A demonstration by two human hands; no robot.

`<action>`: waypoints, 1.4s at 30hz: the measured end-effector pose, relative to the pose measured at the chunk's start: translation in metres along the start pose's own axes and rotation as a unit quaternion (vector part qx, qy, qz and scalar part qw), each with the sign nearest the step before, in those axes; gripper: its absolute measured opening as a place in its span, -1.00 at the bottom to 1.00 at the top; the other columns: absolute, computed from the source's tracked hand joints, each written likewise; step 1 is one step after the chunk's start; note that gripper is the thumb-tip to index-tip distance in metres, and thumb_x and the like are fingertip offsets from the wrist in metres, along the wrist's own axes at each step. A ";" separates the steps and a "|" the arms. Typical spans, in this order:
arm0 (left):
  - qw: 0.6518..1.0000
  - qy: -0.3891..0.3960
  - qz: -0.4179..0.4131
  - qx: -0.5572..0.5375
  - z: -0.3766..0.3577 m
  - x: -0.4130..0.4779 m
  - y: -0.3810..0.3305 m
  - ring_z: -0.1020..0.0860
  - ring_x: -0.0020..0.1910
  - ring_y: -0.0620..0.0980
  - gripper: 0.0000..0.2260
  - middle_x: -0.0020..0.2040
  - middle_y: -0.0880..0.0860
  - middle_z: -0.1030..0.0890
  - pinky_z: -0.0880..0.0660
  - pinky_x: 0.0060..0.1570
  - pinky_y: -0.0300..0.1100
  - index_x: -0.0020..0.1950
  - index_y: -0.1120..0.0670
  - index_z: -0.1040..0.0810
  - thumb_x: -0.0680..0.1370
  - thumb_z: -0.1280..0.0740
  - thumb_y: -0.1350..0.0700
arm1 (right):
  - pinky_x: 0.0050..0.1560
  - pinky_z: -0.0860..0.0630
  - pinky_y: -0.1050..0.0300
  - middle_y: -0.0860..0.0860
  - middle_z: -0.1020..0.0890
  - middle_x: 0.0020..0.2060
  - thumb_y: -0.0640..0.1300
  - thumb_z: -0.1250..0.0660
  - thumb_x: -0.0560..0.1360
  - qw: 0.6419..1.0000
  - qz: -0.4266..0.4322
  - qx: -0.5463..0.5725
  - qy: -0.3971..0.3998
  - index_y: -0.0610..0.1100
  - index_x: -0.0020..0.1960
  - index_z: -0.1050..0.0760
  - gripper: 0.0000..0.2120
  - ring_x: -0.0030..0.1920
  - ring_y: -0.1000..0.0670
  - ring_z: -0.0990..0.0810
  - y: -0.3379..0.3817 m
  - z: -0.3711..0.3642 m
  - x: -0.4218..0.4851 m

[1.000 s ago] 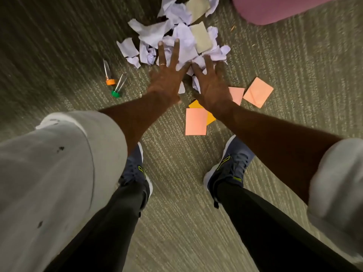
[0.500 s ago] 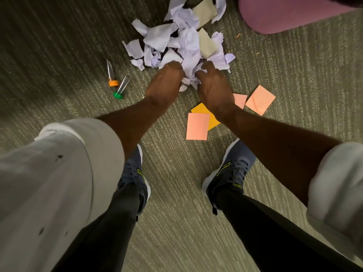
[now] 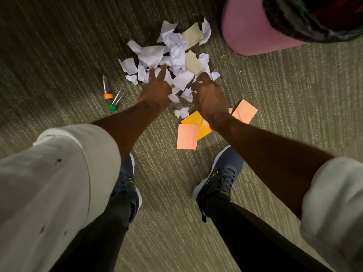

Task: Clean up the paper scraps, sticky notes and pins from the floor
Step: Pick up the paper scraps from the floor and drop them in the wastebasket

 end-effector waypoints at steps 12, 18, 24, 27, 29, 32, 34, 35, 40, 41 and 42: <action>0.988 -0.127 0.003 -0.088 -0.007 -0.012 0.000 -0.62 0.11 0.14 -0.69 0.13 0.22 -0.63 -0.60 0.11 -0.02 0.22 0.22 -0.59 0.48 -0.45 0.34 | -0.16 -0.52 0.02 -0.18 -0.57 0.11 -0.25 -0.26 0.53 1.000 -0.010 0.016 -0.003 -0.20 0.01 -0.61 -0.84 -0.12 -0.23 -0.63 -0.008 0.007 -0.013; 0.988 -0.133 0.001 -0.082 0.046 -0.041 0.001 -0.67 0.00 0.13 -0.79 0.03 0.16 -0.69 -0.63 0.04 -0.01 0.10 0.18 -0.67 0.48 -0.41 0.33 | -0.14 -0.58 -0.05 -0.16 -0.53 0.18 -0.23 -0.23 0.57 0.999 -0.033 0.033 -0.002 -0.19 0.00 -0.61 -0.83 -0.10 -0.25 -0.64 0.014 0.047 -0.025; 0.983 -0.154 0.011 -0.098 0.114 -0.078 -0.018 -0.67 -0.09 0.09 -0.90 -0.08 0.16 -0.70 -0.60 -0.08 -0.09 0.02 0.16 -0.69 0.54 -0.41 0.26 | -0.17 -0.62 -0.04 -0.12 -0.51 0.22 -0.30 -0.29 0.54 0.998 -0.054 0.042 -0.010 -0.19 -0.01 -0.62 -0.87 -0.15 -0.20 -0.66 0.041 0.118 -0.032; 0.982 -0.162 0.006 -0.097 0.141 -0.091 -0.028 -0.68 -0.08 0.07 -0.87 -0.06 0.15 -0.70 -0.62 -0.06 -0.09 0.03 0.16 -0.69 0.53 -0.40 0.28 | -0.18 -0.65 -0.01 -0.09 -0.51 0.25 -0.31 -0.34 0.52 0.998 -0.062 0.026 -0.021 -0.16 0.01 -0.62 -0.86 -0.14 -0.16 -0.68 0.049 0.151 -0.034; 0.982 -0.167 -0.002 -0.088 0.164 -0.102 -0.040 -0.69 -0.11 0.10 -0.90 -0.09 0.16 -0.70 -0.63 -0.08 -0.05 -0.01 0.18 -0.69 0.53 -0.39 0.28 | -0.14 -0.66 -0.02 -0.07 -0.50 0.26 -0.32 -0.34 0.53 0.997 -0.062 0.034 -0.030 -0.16 0.04 -0.63 -0.85 -0.09 -0.15 -0.68 0.053 0.177 -0.035; 0.979 -0.177 -0.004 -0.105 0.194 -0.114 -0.064 -0.68 -0.12 0.15 -0.92 -0.12 0.17 -0.70 -0.64 -0.09 0.03 -0.05 0.17 -0.69 0.53 -0.39 0.24 | -0.11 -0.64 -0.02 -0.07 -0.50 0.26 -0.28 -0.32 0.54 0.993 -0.082 0.054 -0.061 -0.15 0.04 -0.63 -0.85 -0.09 -0.17 -0.67 0.052 0.211 -0.034; 0.974 -0.187 0.000 -0.131 0.210 -0.117 -0.081 -0.68 -0.09 0.18 -0.92 -0.10 0.20 -0.70 -0.63 -0.07 0.05 -0.05 0.19 -0.69 0.51 -0.41 0.24 | -0.12 -0.62 -0.01 -0.09 -0.51 0.22 -0.29 -0.33 0.52 0.990 -0.091 0.064 -0.082 -0.14 0.03 -0.63 -0.85 -0.09 -0.20 -0.67 0.050 0.228 -0.033; 0.972 -0.189 -0.002 -0.140 0.218 -0.117 -0.090 -0.67 -0.08 0.18 -0.91 -0.08 0.21 -0.70 -0.62 -0.05 0.05 -0.05 0.20 -0.69 0.50 -0.41 0.24 | -0.11 -0.62 0.00 -0.10 -0.52 0.20 -0.30 -0.34 0.51 0.989 -0.092 0.065 -0.091 -0.14 0.03 -0.63 -0.84 -0.07 -0.20 -0.66 0.048 0.236 -0.032; 0.971 -0.174 -0.020 -0.164 0.263 -0.109 -0.137 -0.62 -0.18 0.22 -0.87 -0.22 0.22 -0.64 -0.45 -0.24 -0.07 -0.20 0.18 -0.63 0.52 -0.37 0.18 | -0.03 -0.60 0.00 -0.13 -0.57 0.10 -0.26 -0.32 0.52 0.972 -0.140 0.111 -0.153 -0.17 -0.01 -0.65 -0.86 -0.08 -0.15 -0.64 0.023 0.273 -0.027; 0.970 -0.174 -0.021 -0.170 0.273 -0.107 -0.147 -0.61 -0.22 0.22 -0.85 -0.26 0.22 -0.62 -0.41 -0.27 -0.08 -0.22 0.18 -0.63 0.53 -0.38 0.15 | 0.00 -0.59 0.01 -0.12 -0.59 0.08 -0.27 -0.33 0.50 0.963 -0.160 0.131 -0.171 -0.17 -0.02 -0.66 -0.86 -0.07 -0.13 -0.64 0.016 0.279 -0.026; 0.969 -0.173 -0.024 -0.177 0.283 -0.104 -0.156 -0.61 -0.24 0.22 -0.83 -0.28 0.22 -0.61 -0.41 -0.29 -0.08 -0.21 0.18 -0.64 0.54 -0.40 0.12 | 0.02 -0.58 0.03 -0.11 -0.60 0.05 -0.28 -0.34 0.48 0.954 -0.179 0.150 -0.190 -0.17 -0.04 -0.66 -0.86 -0.05 -0.10 -0.64 0.010 0.285 -0.025</action>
Point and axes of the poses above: each hand's wrist, its own x-axis towards the middle knuckle, its own z-axis out of the back of the hand, y = z × x, the point moved 2 cm from there along x, towards the middle knuckle
